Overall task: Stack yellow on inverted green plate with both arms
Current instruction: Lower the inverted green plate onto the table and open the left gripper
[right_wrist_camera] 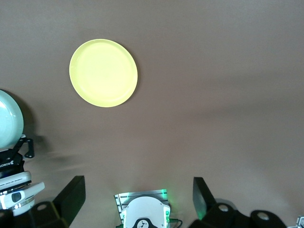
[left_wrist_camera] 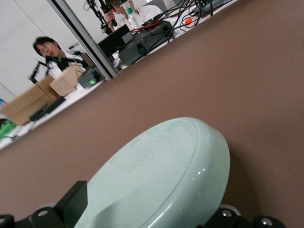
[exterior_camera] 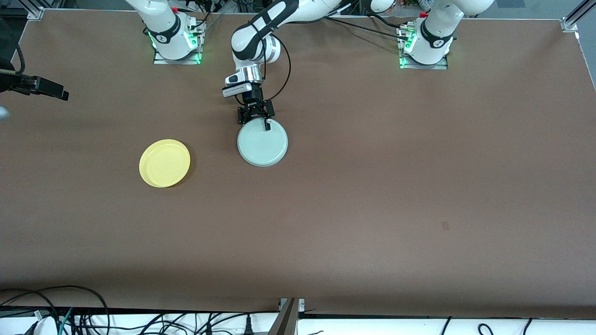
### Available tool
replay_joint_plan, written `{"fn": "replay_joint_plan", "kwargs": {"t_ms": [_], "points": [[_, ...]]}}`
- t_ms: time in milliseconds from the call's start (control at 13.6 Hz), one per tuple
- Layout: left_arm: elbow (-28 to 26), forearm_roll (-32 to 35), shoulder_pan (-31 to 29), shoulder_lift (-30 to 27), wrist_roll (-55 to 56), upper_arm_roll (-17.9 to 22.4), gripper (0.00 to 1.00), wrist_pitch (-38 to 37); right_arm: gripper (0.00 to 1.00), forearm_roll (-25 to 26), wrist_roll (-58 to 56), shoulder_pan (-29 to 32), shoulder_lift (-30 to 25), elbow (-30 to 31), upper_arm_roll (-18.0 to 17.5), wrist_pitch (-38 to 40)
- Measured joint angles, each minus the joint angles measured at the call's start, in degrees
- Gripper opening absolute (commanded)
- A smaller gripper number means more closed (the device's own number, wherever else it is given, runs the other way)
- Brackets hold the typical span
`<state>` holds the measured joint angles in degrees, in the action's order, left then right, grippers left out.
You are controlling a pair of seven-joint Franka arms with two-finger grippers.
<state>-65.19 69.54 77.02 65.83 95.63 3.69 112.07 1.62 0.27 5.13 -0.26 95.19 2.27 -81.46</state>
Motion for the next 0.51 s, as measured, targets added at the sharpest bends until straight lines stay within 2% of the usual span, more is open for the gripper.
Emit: {"fn": "replay_joint_plan", "kwargs": {"t_ms": [220,513], "points": [[-0.04,-3.23,-0.23,0.00,5.68,0.05,1.00,4.88,1.00,0.00,0.00,0.00,0.00,0.00,0.00,0.00],[-0.02,-3.80,-1.29,-0.72,7.47,0.65,1.00,8.68,1.00,0.00,0.00,0.00,0.00,0.00,0.00,0.00]]}}
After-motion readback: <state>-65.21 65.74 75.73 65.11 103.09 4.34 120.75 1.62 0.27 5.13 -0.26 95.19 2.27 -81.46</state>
